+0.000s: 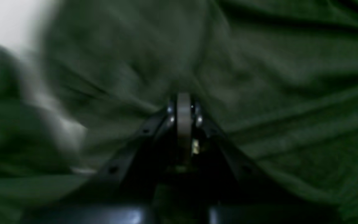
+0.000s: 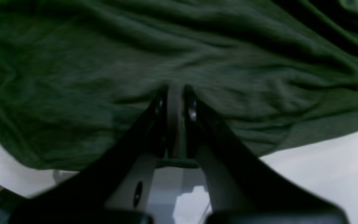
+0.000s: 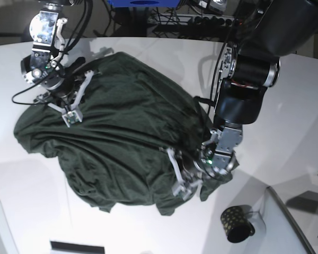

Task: Layout the t-shirt on the table in an organized manner, then fold the t-shirt properly
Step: 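Grasp the shirt's edges with both grippers and pull them outward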

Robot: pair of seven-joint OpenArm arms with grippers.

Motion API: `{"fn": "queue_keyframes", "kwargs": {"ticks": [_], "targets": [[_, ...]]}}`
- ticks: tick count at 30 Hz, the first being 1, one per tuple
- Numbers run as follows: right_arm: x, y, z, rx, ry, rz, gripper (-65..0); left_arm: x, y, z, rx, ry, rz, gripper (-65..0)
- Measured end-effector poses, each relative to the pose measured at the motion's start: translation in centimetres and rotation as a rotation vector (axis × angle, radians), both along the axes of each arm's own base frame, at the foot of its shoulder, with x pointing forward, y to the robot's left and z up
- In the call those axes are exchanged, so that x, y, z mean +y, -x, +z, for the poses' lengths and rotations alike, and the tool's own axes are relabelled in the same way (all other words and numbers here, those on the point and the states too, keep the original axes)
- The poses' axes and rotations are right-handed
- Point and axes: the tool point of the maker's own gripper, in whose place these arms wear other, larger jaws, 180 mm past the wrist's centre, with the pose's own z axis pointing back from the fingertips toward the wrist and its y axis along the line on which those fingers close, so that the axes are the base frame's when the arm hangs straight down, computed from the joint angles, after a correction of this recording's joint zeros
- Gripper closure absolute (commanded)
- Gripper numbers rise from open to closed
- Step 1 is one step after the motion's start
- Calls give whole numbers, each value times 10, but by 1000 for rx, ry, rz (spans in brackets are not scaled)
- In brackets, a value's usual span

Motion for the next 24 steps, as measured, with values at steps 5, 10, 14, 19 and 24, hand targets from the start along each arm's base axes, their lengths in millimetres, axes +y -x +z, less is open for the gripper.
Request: {"fn": "queue_keyframes", "kwargs": {"ticks": [5,10,14,19,24], "targets": [[39,13,-5,22,-21,117,-15,12,-5,-13,-48,0,106,0],[43,15,-13,45,-40,122,-15,28,5,-24,-103,-51,55,0],[29,32,-24,88,-40,73,-15,36,20,-30,-174,-61,28,0],[-22,40,-34,126,11,-41,-15,82,43,-33,-228,-92,47,0],[-70,15,-41,107,15,-126,-15,112,78,-33,-208,-239,43,0]]}}
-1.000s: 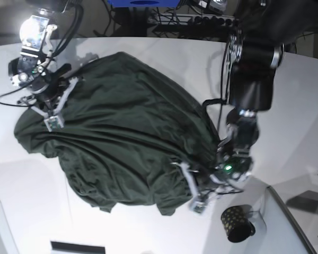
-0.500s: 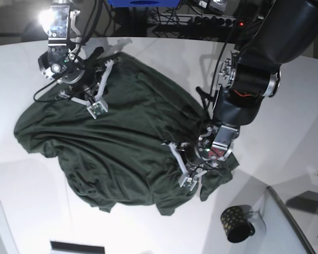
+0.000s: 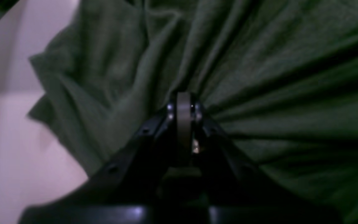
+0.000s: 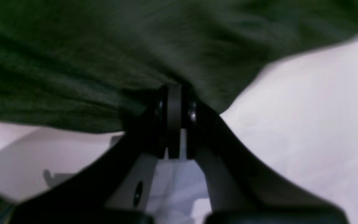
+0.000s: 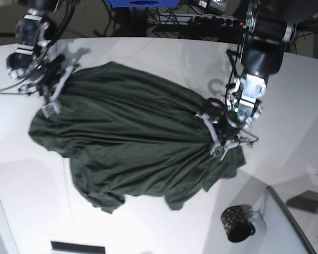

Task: Layout the t-shirt on the table in an organized manner, then fold the t-shirt properly
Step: 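Grasp the shirt's edges with both grippers and pull them outward, then drag the shirt edges apart with both grippers, then release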

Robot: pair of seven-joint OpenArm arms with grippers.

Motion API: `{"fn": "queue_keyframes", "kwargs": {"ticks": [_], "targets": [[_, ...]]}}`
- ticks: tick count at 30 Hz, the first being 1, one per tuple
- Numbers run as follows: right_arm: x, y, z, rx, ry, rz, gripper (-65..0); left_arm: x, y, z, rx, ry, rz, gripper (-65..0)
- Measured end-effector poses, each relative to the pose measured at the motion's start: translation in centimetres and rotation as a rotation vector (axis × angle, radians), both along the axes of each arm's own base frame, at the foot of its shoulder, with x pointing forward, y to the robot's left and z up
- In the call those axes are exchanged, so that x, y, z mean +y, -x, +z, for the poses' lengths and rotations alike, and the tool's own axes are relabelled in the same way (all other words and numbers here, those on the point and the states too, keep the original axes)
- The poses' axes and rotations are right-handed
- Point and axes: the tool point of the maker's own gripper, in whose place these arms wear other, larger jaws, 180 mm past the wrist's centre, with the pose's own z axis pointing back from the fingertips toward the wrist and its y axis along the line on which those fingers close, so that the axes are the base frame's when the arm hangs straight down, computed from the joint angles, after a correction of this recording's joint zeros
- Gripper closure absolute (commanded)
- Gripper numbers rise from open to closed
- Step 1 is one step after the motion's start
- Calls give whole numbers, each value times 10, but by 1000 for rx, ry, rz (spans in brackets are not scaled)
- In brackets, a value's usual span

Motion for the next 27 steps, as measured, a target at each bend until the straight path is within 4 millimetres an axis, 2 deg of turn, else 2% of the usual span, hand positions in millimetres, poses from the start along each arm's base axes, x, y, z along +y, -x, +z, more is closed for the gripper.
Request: {"fn": "queue_keyframes", "kwargs": {"ticks": [6,12,15,18,20,22,25,27], "targets": [[-42,-37,-3,-19,-11,-58,-15,-6,52,4,75,-113,-27,0],[-80,-67,1,-21,34,-102,-15,-40,85,14,153,-106,-60,0],[-109,-63,8,5,119,-126,-15,-39,85,23,175,-134,-62,0],[-124,-58,30,-13,211,-130,-15,-32,59,43,125,-150,-38,0],[-116,-59,51,-72,243,-116,-15,-21,33,59,72,-149,7,0],[-92,-56,61,-125,226,-105,-15,-6,13,64,53,-149,63,0],[-44,-40,46,-95,163,-27,-15,2,0,53,94,-121,127,0],[-29,-35,39,-75,144,2,-15,-7,1,39,144,-96,138,0]]}}
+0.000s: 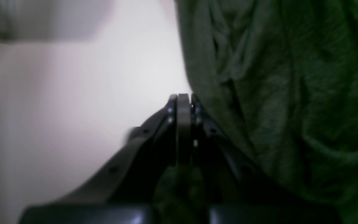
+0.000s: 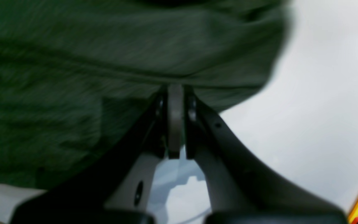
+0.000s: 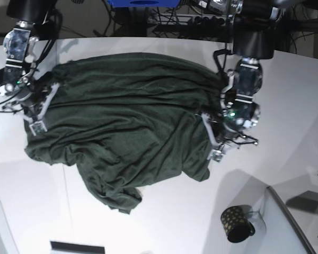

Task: Layout the t-shirt on the table in an organized manner, then fold the t-shirt properly
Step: 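Drag the shirt edges apart with both grippers, then release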

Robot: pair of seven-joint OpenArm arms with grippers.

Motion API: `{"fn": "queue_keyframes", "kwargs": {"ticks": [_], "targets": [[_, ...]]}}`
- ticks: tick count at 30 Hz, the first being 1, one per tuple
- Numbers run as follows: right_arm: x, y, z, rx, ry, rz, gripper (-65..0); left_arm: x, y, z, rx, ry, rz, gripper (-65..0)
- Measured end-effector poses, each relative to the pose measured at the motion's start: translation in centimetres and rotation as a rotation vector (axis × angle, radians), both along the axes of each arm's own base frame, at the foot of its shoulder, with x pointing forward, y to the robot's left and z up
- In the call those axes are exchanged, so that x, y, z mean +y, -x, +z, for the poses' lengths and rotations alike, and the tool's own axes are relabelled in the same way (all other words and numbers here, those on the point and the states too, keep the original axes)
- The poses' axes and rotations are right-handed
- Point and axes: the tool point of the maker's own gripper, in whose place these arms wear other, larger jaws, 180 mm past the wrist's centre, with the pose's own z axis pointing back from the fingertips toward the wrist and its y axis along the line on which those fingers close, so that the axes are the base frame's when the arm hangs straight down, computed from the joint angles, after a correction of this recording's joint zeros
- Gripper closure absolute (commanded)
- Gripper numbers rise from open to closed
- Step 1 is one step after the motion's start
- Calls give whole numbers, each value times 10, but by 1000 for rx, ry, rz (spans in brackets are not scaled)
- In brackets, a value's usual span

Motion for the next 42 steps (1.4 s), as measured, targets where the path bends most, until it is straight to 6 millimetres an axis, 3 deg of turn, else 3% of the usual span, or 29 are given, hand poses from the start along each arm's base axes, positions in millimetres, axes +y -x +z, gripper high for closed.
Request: {"fn": "queue_keyframes", "kwargs": {"ticks": [3,5,8,14,21,24,26,29,32,35,38,41,42], "targets": [[2,-1,-2,1,1,1,-15,-22,-2,-13,20,52,-24,0],[5,0,-11,23,-18,-1,-15,-26,-4,-19,1,76,-37,0],[6,11,-29,84,-40,-6,-15,-13,-8,-23,-25,88,-27,0],[-45,14,-38,64,-52,-136,-15,23,-1,-25,-31,36,-8,0],[-49,12,-37,67,-48,-143,-15,40,-4,-20,-43,2,-9,0],[-31,23,-30,58,-42,-140,-15,38,-6,-10,-43,-16,-18,0],[-19,19,-17,13,-36,-109,-15,34,-10,2,-82,-19,-30,0],[-7,12,9,-61,10,-23,-15,35,-20,34,-167,-19,-18,0],[-1,26,20,-66,45,21,-15,45,-22,68,-233,-54,10,0],[12,42,17,-46,31,31,-15,45,-2,84,-261,-73,15,0],[17,49,19,-56,23,47,-15,32,33,79,-230,40,33,0],[19,71,6,6,12,27,-15,50,70,65,-154,108,122,0],[21,74,3,14,8,25,-15,55,79,62,-137,123,133,-74]]}}
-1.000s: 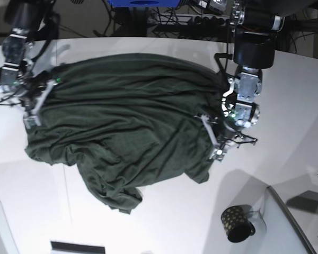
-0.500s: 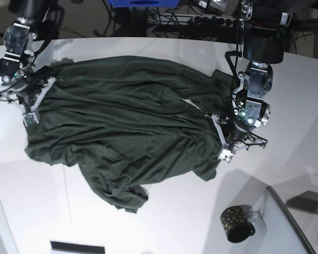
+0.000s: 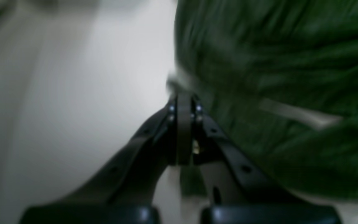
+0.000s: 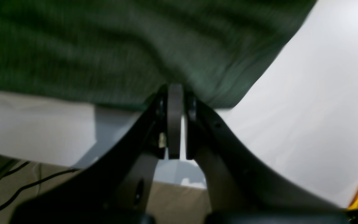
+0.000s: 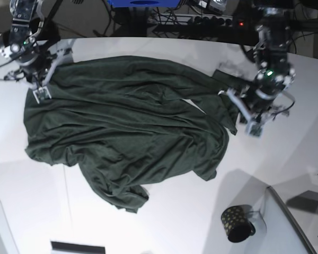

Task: Layout the t-shirt on the table in an organized manner, then fold the t-shirt properly
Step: 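Drag the shirt edges apart with both grippers, then release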

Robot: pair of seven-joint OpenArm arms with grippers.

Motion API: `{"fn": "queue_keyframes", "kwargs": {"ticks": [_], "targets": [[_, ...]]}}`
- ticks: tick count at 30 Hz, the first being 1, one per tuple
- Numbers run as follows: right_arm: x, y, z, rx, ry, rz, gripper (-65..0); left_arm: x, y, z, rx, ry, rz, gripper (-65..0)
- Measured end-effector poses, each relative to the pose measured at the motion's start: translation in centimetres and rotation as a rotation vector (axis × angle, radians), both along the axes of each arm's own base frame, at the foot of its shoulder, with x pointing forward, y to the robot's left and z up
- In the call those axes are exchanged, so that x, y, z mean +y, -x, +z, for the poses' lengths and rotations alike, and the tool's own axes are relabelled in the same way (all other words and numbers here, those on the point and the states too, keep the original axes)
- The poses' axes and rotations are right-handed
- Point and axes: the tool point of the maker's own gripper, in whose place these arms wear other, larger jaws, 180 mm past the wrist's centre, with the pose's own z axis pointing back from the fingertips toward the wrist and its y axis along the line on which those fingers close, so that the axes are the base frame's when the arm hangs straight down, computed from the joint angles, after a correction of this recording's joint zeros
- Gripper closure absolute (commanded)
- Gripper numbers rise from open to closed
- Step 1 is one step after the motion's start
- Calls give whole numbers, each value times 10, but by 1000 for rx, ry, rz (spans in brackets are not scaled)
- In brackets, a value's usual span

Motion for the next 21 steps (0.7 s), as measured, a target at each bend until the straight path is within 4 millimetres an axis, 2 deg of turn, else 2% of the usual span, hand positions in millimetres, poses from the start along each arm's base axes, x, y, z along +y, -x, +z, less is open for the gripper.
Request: {"fn": "queue_keyframes", "kwargs": {"ticks": [2,4,5,9,14,21], "targets": [[6,-4,1,-42,-28,10,-15,8,13,-5,18,28,3,-252],[10,-6,1,-49,-42,15,-15,9,22,-9,6,62,4,-360],[10,-6,0,-47,-38,17,-15,7,29,-13,10,76,0,-385],[10,-3,-2,-39,-40,16,-15,1,50,-40,76,128,10,-390],[11,-3,-4,-35,-42,16,-15,10,50,-65,121,146,78,-390],[10,2,-6,-25,-43,15,-15,-8,54,-84,155,186,60,-385]]}}
